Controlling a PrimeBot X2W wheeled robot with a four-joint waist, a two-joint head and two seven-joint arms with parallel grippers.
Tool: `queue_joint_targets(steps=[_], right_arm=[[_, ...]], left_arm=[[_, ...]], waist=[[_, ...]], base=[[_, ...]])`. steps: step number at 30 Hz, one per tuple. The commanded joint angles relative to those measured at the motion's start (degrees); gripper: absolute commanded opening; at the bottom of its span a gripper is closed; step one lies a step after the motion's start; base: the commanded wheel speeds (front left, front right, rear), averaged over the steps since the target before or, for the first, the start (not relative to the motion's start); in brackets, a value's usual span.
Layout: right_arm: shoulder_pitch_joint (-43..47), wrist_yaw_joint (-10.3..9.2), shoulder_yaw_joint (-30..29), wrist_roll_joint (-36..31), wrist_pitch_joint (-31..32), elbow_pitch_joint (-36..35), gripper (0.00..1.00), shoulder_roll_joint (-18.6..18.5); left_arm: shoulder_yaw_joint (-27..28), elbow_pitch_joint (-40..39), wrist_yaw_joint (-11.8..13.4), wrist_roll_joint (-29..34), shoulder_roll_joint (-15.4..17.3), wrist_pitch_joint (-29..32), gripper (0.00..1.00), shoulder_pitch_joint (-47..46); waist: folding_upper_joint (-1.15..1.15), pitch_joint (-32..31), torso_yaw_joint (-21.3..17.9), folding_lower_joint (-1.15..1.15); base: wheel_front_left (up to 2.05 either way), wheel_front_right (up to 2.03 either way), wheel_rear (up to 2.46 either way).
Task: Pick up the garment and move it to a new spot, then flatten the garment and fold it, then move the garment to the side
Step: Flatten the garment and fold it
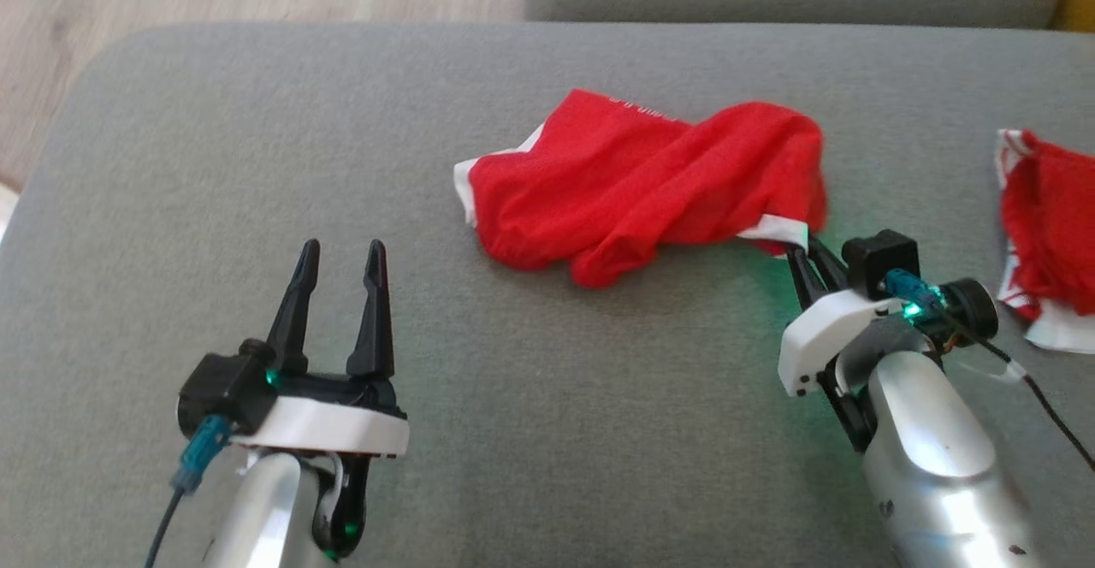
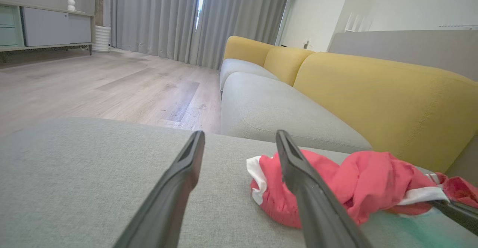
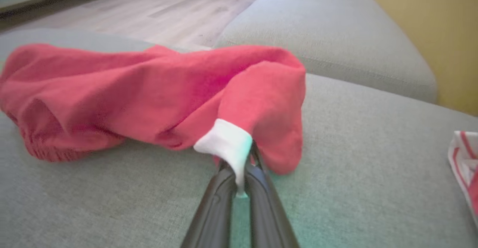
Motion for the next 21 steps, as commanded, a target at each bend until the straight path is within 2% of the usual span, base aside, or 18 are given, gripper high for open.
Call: queue_joint_targets(steps=[1,7,13,14,21], right_arm=[[-0.59,-0.04,1.56,1.02,-0.78,-3.56,0.0,-0.08],[4.88,-0.04,0.65,1.11,3.81,-14.65,0.0,-2.13],[9.49,-0.04,-3.36,1.23,9.36,-21.19,0.0,-5.18],[10.04,-0.04,-3.82,0.29,10.05,-21.41,1.0,-5.64],[13.71,-0.04,-3.42,0.56,9.11,-24.13,1.0,-3.1]], left_arm=[[2.14,-1.54,0.45,-0.18,0.21,-0.54,1.0,-0.42],[3.06,-2.12,0.6,-0.45,0.21,-0.54,1.0,1.61],[2.25,-2.61,0.97,-1.11,0.21,-0.55,1.0,2.16],[2.11,-2.65,1.05,-1.19,0.21,-0.55,1.0,2.16],[2.3,-3.03,1.13,-1.46,0.21,-0.55,1.0,2.5]], waist=[[0.0,-1.66,-1.75,0.0],[0.0,-5.13,-6.21,0.0],[0.0,-6.18,-7.5,0.0],[0.0,-6.22,-7.55,0.0],[0.0,-5.96,-7.72,0.0]], base=[[0.0,0.0,0.0],[0.0,0.0,0.0],[0.0,0.0,0.0],[0.0,0.0,0.0],[0.0,0.0,0.0]])
